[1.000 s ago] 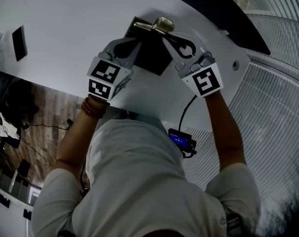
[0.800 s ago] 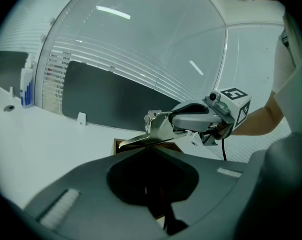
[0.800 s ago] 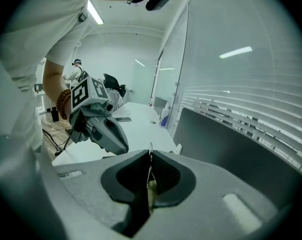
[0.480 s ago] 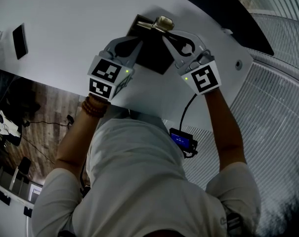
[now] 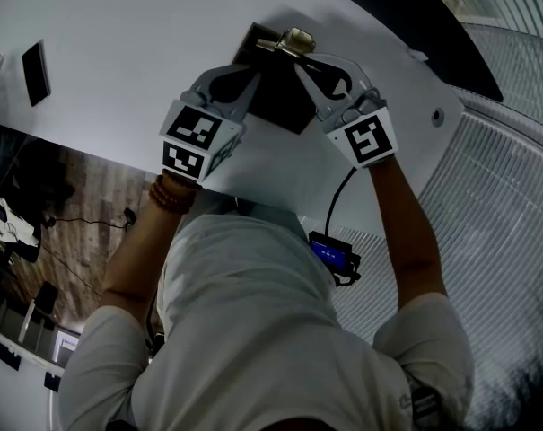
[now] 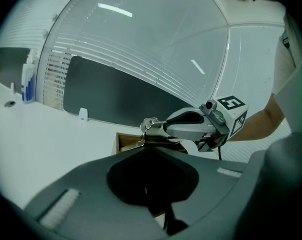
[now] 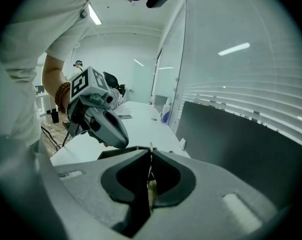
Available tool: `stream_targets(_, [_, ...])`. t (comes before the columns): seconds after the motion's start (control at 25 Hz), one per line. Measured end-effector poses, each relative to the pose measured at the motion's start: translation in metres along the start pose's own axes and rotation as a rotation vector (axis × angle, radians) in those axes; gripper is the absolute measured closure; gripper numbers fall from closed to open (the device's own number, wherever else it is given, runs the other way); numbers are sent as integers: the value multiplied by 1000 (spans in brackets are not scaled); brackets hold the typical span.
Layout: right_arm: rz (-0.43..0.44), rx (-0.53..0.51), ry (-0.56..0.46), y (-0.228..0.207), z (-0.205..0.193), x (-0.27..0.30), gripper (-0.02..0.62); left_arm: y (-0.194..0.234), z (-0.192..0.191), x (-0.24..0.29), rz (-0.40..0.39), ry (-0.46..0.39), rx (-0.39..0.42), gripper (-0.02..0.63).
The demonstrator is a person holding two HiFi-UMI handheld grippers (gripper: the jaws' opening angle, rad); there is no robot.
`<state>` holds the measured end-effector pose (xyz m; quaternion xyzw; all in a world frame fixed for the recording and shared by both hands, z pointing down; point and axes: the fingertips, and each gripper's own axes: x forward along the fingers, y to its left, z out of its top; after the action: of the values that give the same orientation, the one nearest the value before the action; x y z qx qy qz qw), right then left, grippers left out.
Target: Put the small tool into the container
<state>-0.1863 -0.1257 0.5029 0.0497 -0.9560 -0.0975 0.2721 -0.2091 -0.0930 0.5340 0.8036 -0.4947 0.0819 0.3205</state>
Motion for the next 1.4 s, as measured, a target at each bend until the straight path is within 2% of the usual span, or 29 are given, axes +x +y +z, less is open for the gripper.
stream_targets(0.92, [15, 1, 35, 13, -25, 3, 572, -5, -11, 0, -3, 26, -3, 604])
stream_targets(1.4, [23, -76, 170, 20, -51, 11, 571, -11, -13, 2, -14, 27, 4, 604])
